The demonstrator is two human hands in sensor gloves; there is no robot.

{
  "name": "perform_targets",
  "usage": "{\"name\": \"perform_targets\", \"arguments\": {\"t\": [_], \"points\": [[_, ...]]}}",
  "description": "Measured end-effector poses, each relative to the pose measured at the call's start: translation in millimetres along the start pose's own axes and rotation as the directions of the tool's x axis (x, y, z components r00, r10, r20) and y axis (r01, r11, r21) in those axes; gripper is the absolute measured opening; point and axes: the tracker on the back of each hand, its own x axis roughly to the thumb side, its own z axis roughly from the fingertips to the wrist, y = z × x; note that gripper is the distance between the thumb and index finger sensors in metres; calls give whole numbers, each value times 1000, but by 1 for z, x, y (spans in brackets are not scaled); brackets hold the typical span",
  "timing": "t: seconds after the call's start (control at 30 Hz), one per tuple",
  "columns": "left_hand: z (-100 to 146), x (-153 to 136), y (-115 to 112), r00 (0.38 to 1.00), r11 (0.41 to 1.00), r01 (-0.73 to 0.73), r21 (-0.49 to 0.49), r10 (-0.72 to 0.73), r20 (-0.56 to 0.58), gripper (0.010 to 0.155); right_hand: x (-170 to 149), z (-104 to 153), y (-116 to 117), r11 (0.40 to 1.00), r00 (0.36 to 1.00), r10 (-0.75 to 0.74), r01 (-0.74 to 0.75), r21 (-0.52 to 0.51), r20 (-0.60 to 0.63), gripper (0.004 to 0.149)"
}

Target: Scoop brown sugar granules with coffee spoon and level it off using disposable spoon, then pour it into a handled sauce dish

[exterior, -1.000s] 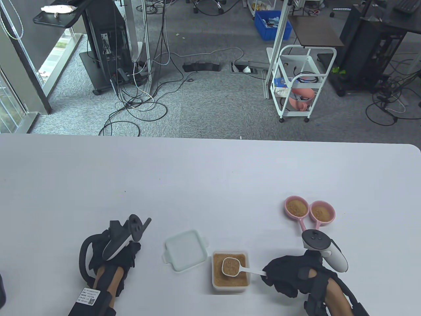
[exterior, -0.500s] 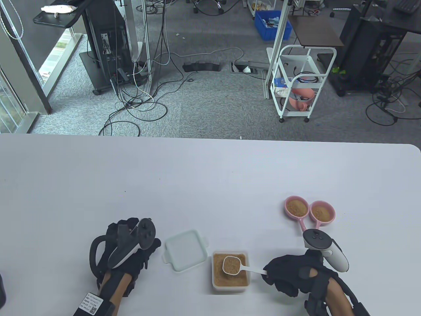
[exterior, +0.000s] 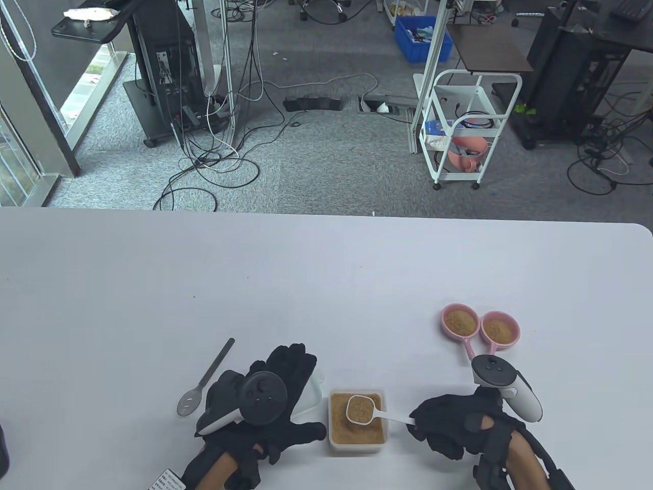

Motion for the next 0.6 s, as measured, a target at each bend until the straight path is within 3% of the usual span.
{"name": "perform_targets", "arguments": {"t": [0.17, 0.3, 0.43, 0.6], "points": [[-1, -1, -2, 1000, 1000, -6, -12, 6, 4, 112, 1, 3, -3, 1000, 1000, -15, 15, -8, 15, 44], [0, -3, -1, 1000, 1000, -4, -7, 4, -2, 112, 2, 14, -16, 995, 996, -66, 71, -71, 65, 44], [-1, -3, -1, 1000, 1000, 1, -23, -1, -7, 112, 0, 31, -36, 972, 987, -123, 141, -188, 102, 44], [-2, -3, -2, 1000, 999, 10, -39, -10, -8, 111, -13, 63, -68, 874, 950, -249, 305, -379, 189, 44]]}}
